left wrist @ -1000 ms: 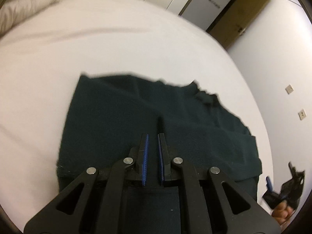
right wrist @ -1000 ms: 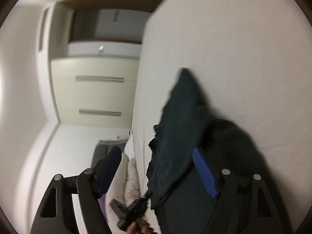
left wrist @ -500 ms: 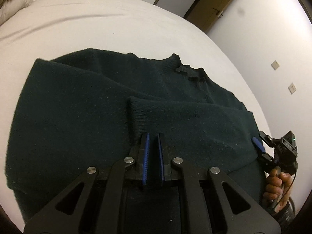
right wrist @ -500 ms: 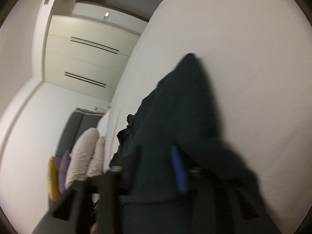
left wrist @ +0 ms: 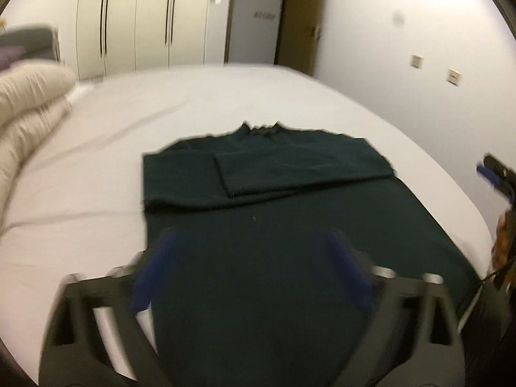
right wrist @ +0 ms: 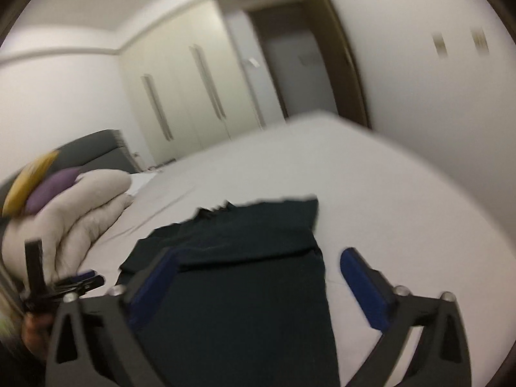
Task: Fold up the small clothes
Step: 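Release the sleeve and lift both grippers away from the sweater, then move both grippers to the sweater's side edge and grasp it, then lift the side edge with both grippers and fold it across the body, then open both grippers and lay the folded edge flat on the sweater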
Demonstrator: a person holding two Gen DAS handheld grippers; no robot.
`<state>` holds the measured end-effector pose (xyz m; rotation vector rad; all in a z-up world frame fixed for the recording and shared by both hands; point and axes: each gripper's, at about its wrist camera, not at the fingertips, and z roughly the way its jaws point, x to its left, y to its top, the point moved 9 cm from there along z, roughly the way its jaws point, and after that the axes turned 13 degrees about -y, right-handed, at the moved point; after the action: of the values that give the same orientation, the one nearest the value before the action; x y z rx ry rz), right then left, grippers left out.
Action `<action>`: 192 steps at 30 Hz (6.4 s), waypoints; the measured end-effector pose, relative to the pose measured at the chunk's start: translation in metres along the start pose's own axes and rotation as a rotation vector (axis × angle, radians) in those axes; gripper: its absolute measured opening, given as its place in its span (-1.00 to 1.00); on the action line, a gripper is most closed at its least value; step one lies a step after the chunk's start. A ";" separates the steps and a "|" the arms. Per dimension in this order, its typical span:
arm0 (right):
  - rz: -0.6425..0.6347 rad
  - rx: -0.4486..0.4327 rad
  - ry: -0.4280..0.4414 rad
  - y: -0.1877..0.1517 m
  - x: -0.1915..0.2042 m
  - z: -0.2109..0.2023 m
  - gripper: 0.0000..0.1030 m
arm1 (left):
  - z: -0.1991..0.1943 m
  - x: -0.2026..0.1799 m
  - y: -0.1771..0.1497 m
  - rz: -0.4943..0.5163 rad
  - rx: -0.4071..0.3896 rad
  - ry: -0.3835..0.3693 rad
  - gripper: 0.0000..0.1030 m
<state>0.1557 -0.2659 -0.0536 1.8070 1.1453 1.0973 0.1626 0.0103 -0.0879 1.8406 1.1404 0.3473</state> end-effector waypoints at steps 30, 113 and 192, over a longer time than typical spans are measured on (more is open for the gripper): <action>-0.570 0.099 -0.161 -0.144 0.022 -0.100 0.61 | -0.119 -0.057 -0.239 0.909 0.367 0.321 0.76; -1.150 -0.061 -0.265 -0.012 0.028 0.075 -0.93 | -0.080 0.038 0.047 0.365 -0.086 0.294 -0.92; 0.545 0.515 0.500 -0.031 -0.013 0.231 0.42 | 0.194 0.168 0.052 -0.225 0.289 0.295 0.98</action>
<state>0.3543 -0.2964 -0.1719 2.4171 1.3421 1.7661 0.4046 0.0329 -0.1868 1.9240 1.6577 0.3454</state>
